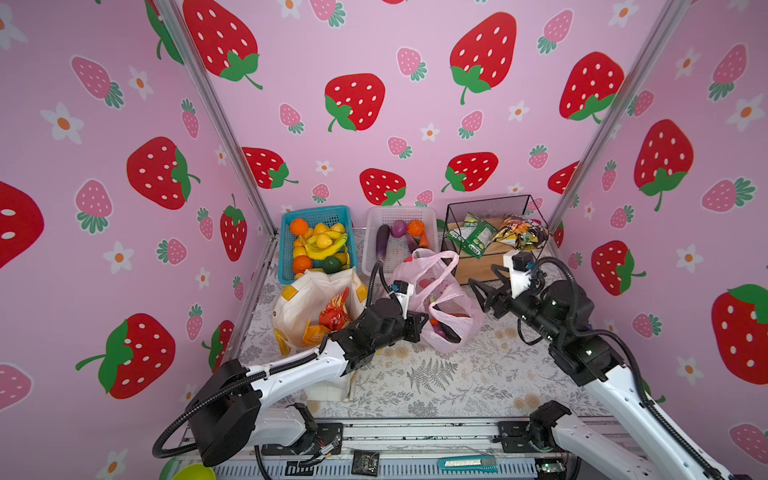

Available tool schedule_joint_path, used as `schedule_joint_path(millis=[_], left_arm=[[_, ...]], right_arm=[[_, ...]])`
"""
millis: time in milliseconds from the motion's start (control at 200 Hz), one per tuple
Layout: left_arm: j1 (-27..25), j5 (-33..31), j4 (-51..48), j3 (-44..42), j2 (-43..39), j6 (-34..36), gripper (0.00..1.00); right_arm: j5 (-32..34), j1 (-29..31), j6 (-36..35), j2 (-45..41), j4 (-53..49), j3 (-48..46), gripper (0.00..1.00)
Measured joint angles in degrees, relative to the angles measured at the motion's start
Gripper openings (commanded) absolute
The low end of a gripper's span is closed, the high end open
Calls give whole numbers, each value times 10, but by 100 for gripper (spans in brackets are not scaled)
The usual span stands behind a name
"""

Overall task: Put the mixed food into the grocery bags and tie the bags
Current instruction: 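Reach the right gripper to the other pink bag handle and grasp it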

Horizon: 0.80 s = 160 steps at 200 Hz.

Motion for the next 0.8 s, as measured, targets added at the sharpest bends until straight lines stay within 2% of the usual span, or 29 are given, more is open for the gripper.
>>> schedule_joint_path(millis=[180, 400, 800], left_arm=[[4, 0, -8, 5, 0, 0, 0], [5, 0, -22, 5, -2, 0, 0], [6, 0, -25, 5, -9, 1, 0]], right_arm=[[-50, 71, -37, -37, -28, -7, 74], [-35, 156, -78, -43, -56, -20, 69], [40, 192, -87, 13, -54, -39, 68]])
